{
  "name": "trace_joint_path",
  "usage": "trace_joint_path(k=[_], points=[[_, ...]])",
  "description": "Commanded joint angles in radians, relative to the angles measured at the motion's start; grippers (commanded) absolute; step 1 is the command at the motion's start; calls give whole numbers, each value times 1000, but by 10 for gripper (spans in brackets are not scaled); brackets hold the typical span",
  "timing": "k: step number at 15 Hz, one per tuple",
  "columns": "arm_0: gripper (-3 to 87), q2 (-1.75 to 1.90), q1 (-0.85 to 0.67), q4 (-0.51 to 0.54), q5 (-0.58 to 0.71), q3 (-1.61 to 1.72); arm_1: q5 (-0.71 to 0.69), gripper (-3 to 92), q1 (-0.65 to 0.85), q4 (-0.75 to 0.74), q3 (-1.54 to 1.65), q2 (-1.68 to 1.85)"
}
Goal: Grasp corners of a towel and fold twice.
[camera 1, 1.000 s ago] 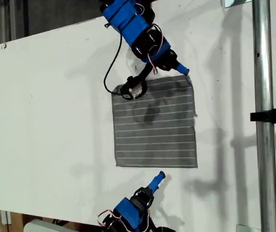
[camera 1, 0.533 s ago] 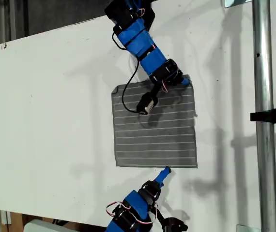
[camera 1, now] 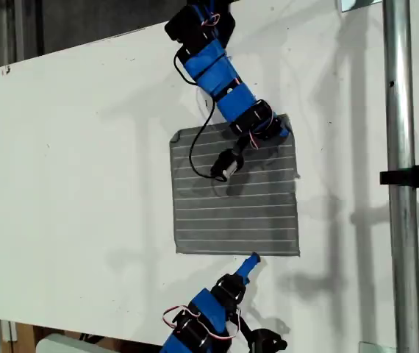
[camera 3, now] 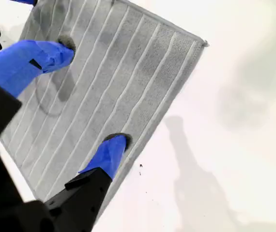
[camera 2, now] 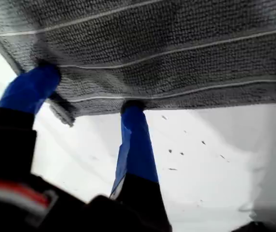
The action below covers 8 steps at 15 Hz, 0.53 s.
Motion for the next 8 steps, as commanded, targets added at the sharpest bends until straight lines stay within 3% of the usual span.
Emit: trace_joint_path(k=[1,8], points=[[323,6,11,9,-15,-64,26,-2,14,-2,-26,-2],[316,-293,-60,21,58,-304,8,-2,43,-11,-31,12]])
